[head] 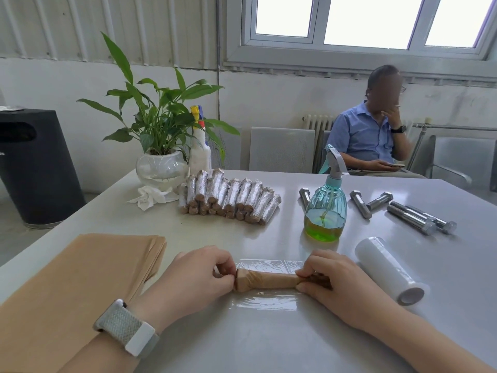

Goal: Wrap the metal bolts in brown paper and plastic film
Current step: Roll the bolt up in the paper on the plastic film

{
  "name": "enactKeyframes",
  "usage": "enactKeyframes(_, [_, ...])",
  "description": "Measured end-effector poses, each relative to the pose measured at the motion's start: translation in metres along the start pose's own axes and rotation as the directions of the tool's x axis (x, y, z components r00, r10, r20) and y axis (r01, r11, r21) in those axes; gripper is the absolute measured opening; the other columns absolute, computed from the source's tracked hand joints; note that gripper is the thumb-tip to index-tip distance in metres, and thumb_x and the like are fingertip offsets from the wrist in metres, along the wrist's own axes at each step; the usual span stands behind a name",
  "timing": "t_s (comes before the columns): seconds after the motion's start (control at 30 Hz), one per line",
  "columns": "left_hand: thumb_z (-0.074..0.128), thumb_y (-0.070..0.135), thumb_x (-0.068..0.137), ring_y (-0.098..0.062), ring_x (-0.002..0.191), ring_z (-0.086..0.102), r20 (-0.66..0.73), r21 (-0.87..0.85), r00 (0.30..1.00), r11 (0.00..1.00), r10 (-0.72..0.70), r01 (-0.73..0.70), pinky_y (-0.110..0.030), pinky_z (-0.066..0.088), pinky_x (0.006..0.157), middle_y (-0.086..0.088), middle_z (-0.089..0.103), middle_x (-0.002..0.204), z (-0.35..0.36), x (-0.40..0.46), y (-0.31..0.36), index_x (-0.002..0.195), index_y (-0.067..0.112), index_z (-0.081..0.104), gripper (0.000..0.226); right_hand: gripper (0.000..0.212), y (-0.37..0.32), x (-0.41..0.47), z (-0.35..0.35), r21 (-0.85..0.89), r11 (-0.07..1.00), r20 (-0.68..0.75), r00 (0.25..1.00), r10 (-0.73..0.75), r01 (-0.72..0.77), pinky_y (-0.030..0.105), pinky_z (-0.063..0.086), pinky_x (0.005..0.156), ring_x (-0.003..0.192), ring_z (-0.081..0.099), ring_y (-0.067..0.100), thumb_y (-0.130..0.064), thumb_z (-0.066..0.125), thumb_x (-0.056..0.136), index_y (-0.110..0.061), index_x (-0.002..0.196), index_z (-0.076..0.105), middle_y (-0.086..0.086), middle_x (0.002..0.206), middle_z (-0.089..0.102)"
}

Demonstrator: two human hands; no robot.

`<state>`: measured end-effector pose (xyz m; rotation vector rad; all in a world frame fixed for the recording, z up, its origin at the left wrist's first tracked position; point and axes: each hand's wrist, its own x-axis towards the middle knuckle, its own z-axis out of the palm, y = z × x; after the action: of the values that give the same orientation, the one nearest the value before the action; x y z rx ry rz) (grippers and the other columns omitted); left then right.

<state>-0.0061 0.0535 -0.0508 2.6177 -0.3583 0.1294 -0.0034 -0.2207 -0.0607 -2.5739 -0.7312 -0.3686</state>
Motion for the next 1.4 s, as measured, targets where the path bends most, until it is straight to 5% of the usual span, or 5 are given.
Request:
enactKeyframes(0.2, [0.066, 0.041, 0.074, -0.004, 0.073, 0.062, 0.217, 0.059, 0.955, 0.979, -0.203, 0.195, -0.022, 0.049, 0.067, 0.011, 0.071, 0.081, -0.009, 0.021, 0.008, 0.081, 0.028, 0.070, 0.015, 0.011, 0.001, -0.001, 0.000, 0.000, 1.000, -0.009, 1.000, -0.014, 0.014, 0.025, 0.045, 0.077, 0.088, 0.058, 0.007, -0.027, 0.077, 0.082, -0.022, 0.085, 0.068, -0.021, 0.086, 0.058])
enactKeyframes(0.53, [0.070, 0.052, 0.077, -0.011, 0.031, 0.034, 0.490, 0.458, 0.779, 0.876, -0.391, 0.152, -0.016, 0.028, 0.041, 0.010, 0.042, 0.034, -0.040, 0.050, 0.043, 0.045, 0.018, 0.051, 0.050, 0.011, 0.006, 0.000, 0.002, 0.009, 1.000, -0.024, 0.999, -0.030, 0.030, 0.027, 0.045, 0.076, 0.084, 0.056, 0.008, -0.029, 0.077, 0.081, -0.023, 0.086, 0.068, -0.015, 0.086, 0.060])
enactKeyframes(0.87, [0.072, 0.053, 0.075, -0.004, 0.028, 0.036, 0.444, 0.427, 0.799, 0.879, -0.406, 0.210, -0.015, 0.028, 0.040, 0.014, 0.047, 0.033, -0.039, 0.050, 0.051, 0.056, 0.020, 0.057, 0.042, 0.011, 0.008, 0.000, 0.004, 0.020, 0.999, -0.037, 0.999, -0.040, 0.040, 0.033, 0.047, 0.077, 0.085, 0.056, 0.010, -0.028, 0.077, 0.080, -0.024, 0.086, 0.068, -0.016, 0.086, 0.058])
enactKeyframes(1.13, [0.065, 0.006, 0.076, -0.012, 0.061, 0.068, 0.406, -0.146, 0.853, 0.898, -0.329, 0.416, -0.016, 0.037, 0.043, -0.007, 0.075, 0.072, -0.035, 0.037, 0.043, 0.079, 0.010, 0.063, 0.005, 0.011, 0.009, 0.000, 0.003, 0.028, 0.999, -0.024, 0.999, -0.045, 0.046, 0.031, 0.045, 0.079, 0.088, 0.054, 0.010, -0.030, 0.075, 0.083, -0.024, 0.089, 0.068, -0.015, 0.088, 0.059])
enactKeyframes(1.4, [0.044, -0.003, 0.091, -0.025, 0.070, 0.075, 0.301, -0.628, 0.847, 0.577, -0.439, 0.522, -0.023, 0.056, 0.050, -0.014, 0.076, 0.080, -0.027, 0.006, 0.027, 0.106, 0.010, 0.057, 0.023, 0.010, 0.008, -0.001, 0.003, 0.032, 0.999, -0.018, 0.999, -0.042, 0.043, 0.032, 0.044, 0.080, 0.088, 0.054, 0.010, -0.030, 0.074, 0.083, -0.023, 0.089, 0.069, -0.013, 0.089, 0.061])
